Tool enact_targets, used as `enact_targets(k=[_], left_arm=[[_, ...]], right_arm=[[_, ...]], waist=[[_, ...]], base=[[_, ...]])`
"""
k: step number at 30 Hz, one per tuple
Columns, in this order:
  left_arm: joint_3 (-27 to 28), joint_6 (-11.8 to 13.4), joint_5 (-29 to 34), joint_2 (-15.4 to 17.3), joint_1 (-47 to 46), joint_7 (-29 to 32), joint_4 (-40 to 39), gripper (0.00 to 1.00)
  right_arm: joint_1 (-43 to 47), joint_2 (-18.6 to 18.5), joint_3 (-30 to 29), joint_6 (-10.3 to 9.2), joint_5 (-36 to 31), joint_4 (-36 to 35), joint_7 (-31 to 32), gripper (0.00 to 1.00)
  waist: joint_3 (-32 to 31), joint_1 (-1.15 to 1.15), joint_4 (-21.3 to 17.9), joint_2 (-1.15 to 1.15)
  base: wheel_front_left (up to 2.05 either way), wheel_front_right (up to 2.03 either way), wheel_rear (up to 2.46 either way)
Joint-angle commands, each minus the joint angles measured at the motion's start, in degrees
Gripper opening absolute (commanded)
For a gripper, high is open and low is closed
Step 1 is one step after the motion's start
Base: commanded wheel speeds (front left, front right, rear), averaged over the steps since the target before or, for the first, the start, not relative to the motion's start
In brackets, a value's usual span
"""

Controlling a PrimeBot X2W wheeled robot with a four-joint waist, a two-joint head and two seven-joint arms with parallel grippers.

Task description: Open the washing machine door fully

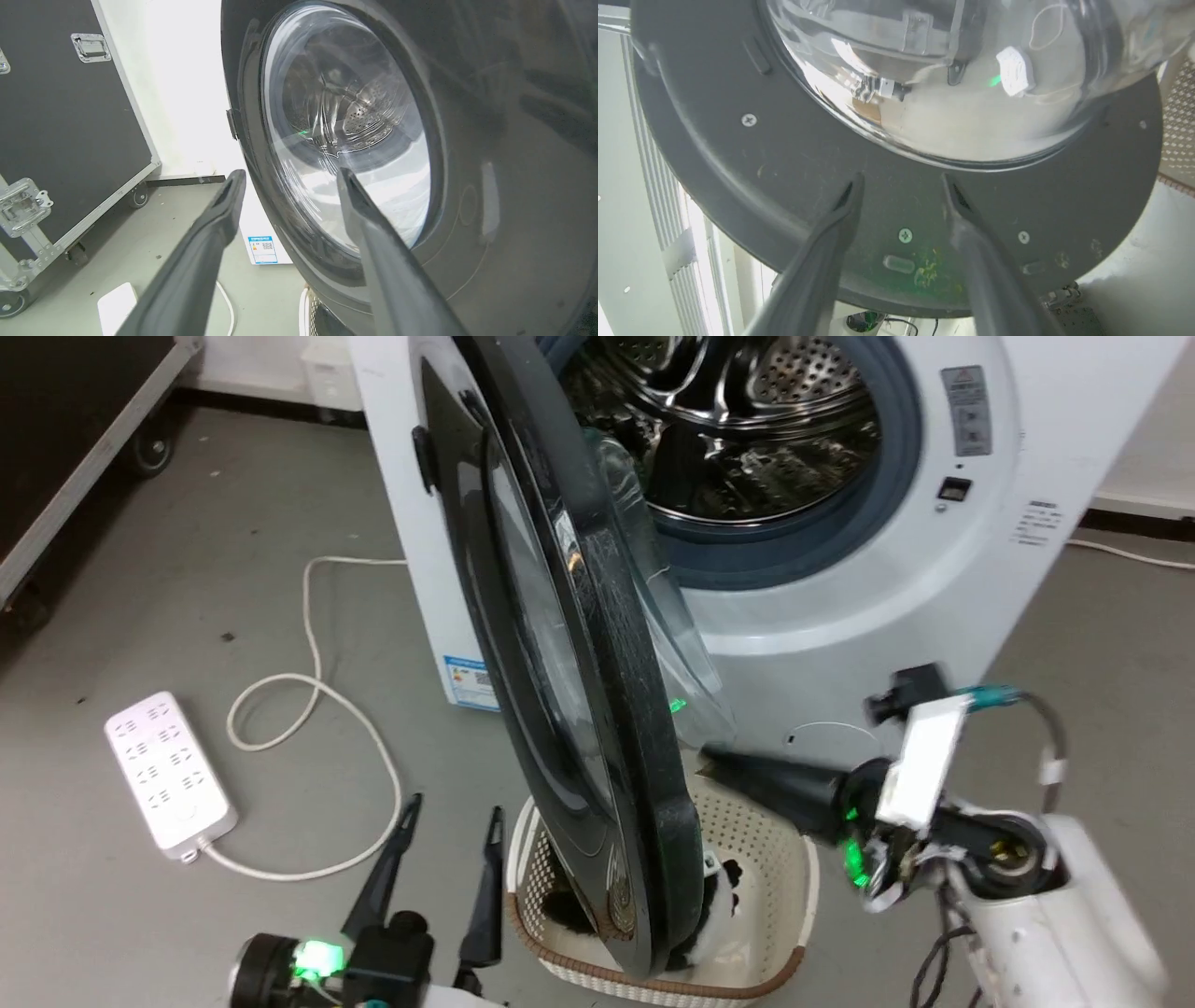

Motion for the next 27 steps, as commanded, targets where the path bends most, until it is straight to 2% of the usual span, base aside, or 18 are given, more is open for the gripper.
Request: enact_targets(k=[1,5,9,12,15,19,20,22,23,24,25,26,27], left_arm=[[0.62,-0.12,-0.41,0.15,0.64,-0.30,-0.28,1.00],[2.45,0.35,-0.77,-0.23,0.71,-0.30,-1.35,1.00],[4.15,0.50,-1.05,-0.50,0.84,-0.30,-2.08,1.00],[5.26,0.19,-1.14,-0.32,1.06,-0.30,-2.21,1.00],[6.54,0.11,-1.19,-0.16,1.60,-0.30,-2.78,1.00],[7.39,-0.30,-1.16,-0.24,2.64,-0.30,-3.22,1.00],[7.39,-0.30,-1.16,-0.24,2.64,-0.30,-3.22,1.00],[7.74,-0.54,-0.92,-0.55,3.19,-0.30,-3.46,1.00],[7.74,-0.54,-0.92,-0.55,3.19,-0.30,-3.46,1.00],[7.84,-0.81,-0.79,-0.79,3.67,-0.30,-3.56,1.00],[7.84,-0.81,-0.79,-0.79,3.67,-0.30,-3.56,1.00],[7.96,-1.04,-0.75,-1.01,4.38,-0.30,-3.41,1.00],[7.96,-1.04,-0.75,-1.01,4.38,-0.30,-3.41,1.00]], right_arm=[[1.31,-0.87,-1.17,-0.03,-1.38,-2.03,-2.38,1.00],[2.86,-4.45,-3.94,-0.03,-11.00,-12.57,-15.88,1.00],[7.13,-11.27,-1.43,-0.03,-24.88,-24.24,-31.39,1.00],[11.17,-16.92,1.61,-0.03,-35.43,-28.64,-43.55,1.00],[14.82,-20.94,3.17,-0.03,-48.21,-29.36,-54.61,1.00],[20.59,-18.69,-0.84,-0.03,-59.64,-29.01,-63.77,1.00],[20.59,-18.69,-0.84,-0.03,-59.64,-29.01,-63.77,1.00],[25.33,-13.44,-7.21,-0.03,-67.51,-29.79,-67.40,1.00],[25.33,-13.44,-7.21,-0.03,-67.51,-29.79,-67.40,1.00],[28.82,-9.17,-9.81,-0.03,-71.84,-30.82,-68.37,1.00],[28.82,-9.17,-9.81,-0.03,-71.84,-30.82,-68.37,1.00],[31.63,-5.71,-10.47,-0.03,-75.42,-31.56,-69.05,1.00],[31.63,-5.71,-10.47,-0.03,-75.42,-31.56,-69.05,1.00]], waist=[[-0.53,0.01,-0.90,0.00],[-1.05,0.01,-2.87,0.00],[-1.45,0.01,-5.00,0.00],[-2.05,0.01,-6.52,0.00],[-2.56,0.01,-8.19,0.00],[-3.05,0.01,-9.50,0.00],[-3.05,0.01,-9.50,0.00],[-3.29,0.01,-9.94,0.00],[-3.29,0.01,-9.94,0.00],[-3.37,0.01,-10.12,0.00],[-3.37,0.01,-10.12,0.00],[-3.45,0.01,-10.45,0.00],[-3.45,0.01,-10.45,0.00]], base=[[0.00,0.00,0.00],[0.00,0.00,0.00],[0.00,0.00,0.00],[0.00,0.00,0.00],[0.00,0.00,0.00],[0.00,0.00,0.00],[0.00,0.00,0.00],[0.00,0.00,0.00],[0.00,0.00,0.00],[0.00,0.00,0.00],[0.00,0.00,0.00],[0.00,0.00,0.00],[0.00,0.00,0.00]])
